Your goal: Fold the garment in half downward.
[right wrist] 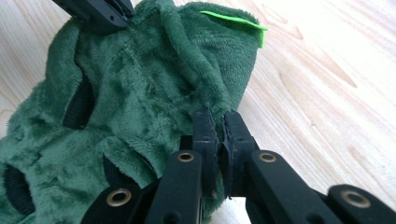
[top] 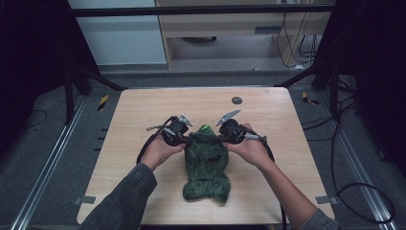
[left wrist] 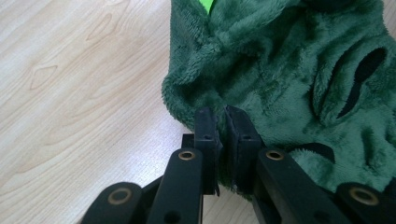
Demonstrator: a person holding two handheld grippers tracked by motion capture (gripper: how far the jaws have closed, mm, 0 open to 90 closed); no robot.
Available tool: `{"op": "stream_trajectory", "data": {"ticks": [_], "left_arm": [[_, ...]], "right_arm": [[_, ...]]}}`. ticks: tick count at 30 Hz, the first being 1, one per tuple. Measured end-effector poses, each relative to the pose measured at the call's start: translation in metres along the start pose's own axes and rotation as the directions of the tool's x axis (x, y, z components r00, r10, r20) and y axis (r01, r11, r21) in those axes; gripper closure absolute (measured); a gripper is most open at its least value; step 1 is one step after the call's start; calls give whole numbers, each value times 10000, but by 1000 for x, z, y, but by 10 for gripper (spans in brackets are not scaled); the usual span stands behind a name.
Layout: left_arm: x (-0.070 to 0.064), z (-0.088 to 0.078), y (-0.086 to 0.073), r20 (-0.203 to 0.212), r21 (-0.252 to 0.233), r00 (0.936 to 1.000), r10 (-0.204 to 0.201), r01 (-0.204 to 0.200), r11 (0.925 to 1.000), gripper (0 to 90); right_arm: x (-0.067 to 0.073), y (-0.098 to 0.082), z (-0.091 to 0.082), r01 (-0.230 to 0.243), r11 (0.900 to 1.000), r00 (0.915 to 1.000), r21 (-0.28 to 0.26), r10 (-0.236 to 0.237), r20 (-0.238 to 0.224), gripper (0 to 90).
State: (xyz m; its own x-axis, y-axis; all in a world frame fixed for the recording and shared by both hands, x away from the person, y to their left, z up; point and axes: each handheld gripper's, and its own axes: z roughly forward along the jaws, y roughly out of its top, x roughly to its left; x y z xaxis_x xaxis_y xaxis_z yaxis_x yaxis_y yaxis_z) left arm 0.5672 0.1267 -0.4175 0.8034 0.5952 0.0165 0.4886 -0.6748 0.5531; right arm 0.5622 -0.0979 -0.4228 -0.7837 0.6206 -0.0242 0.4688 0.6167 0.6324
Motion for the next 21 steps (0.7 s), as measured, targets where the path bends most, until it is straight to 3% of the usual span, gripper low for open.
{"op": "stream_trajectory", "data": {"ticks": [9, 14, 21], "left_arm": [[3, -7, 2, -284, -238, 9996, 19, -26, 9997, 836], [-7, -10, -9, -388, -557, 9992, 94, -116, 9984, 836], [-19, -10, -24, -326, -554, 9992, 252, -270, 9981, 834]], "right_arm": [[-3, 7, -4, -40, 9997, 9998, -250, 45, 173, 855], [9, 1, -10, 151, 9984, 9997, -538, -141, 190, 854], [27, -12, -15, 459, 9964, 9986, -707, -440, 282, 852]]}}
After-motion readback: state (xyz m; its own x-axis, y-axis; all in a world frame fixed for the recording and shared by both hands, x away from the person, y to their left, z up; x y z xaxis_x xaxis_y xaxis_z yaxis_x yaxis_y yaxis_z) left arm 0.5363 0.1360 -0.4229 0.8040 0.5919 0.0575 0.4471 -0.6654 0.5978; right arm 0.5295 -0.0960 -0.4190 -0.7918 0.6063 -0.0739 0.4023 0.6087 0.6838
